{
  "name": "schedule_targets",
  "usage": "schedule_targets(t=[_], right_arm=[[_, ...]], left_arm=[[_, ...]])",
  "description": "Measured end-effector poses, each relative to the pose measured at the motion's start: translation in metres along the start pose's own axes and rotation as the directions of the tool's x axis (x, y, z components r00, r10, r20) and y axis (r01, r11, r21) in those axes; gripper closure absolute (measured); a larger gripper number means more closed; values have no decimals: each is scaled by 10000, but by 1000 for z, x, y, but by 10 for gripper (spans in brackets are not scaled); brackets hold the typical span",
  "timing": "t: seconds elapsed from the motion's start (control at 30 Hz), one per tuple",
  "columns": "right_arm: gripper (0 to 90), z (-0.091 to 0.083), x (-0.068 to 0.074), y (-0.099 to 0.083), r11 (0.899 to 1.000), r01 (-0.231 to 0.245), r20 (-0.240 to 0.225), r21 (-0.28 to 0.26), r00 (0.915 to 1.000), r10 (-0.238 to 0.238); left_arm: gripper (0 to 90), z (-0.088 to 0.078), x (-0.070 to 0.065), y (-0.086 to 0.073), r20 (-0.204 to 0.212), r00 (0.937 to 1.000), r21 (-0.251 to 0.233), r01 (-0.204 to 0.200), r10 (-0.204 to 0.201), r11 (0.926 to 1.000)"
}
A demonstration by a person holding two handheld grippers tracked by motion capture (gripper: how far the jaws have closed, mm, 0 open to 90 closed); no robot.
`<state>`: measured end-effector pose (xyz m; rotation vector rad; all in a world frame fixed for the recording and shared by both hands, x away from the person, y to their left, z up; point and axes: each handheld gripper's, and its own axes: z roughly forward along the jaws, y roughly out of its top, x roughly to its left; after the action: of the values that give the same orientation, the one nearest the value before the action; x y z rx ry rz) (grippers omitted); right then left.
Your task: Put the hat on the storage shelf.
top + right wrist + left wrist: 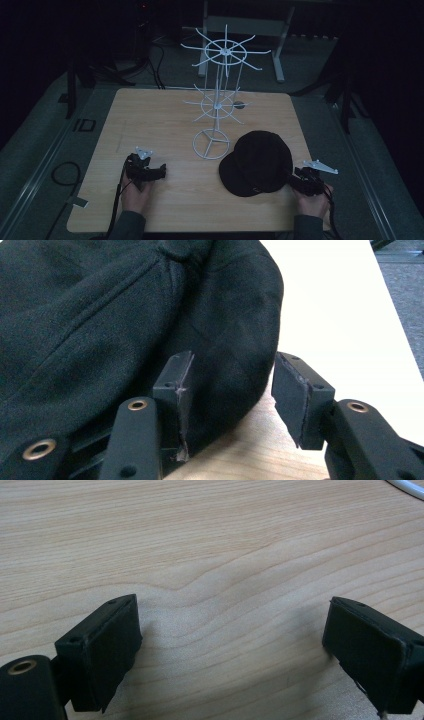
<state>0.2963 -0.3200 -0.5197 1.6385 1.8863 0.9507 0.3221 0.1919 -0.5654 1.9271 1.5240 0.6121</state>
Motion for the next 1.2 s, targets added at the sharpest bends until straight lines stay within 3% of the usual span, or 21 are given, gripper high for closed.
schedule_targets(t=[0.33, 0.8, 0.97, 1.13, 1.2], right_arm=[[488, 1, 3, 2, 9986, 55, 51, 532, 10000, -58], [385, 20, 9, 3, 9855, -173, 194, 1687, 9997, 143], [446, 24, 8, 5, 9800, -427, 127, 1946, 9991, 410], [496, 33, 5, 8, 9661, -859, 44, 2435, 9962, 875], [527, 34, 6, 10, 9636, -769, 25, 2560, 9969, 789]], left_arm=[[91, 0, 0, 0, -8, 10000, 0, 6, -6, 10000], [91, 0, -3, 0, -8, 10000, 12, -35, 35, 10000], [91, 0, -3, 0, 0, 10000, 20, -34, 34, 10000], [91, 0, -5, 0, 6, 10000, 2, -45, 45, 10000], [91, 1, -5, 0, 7, 10000, -9, -46, 46, 10000]])
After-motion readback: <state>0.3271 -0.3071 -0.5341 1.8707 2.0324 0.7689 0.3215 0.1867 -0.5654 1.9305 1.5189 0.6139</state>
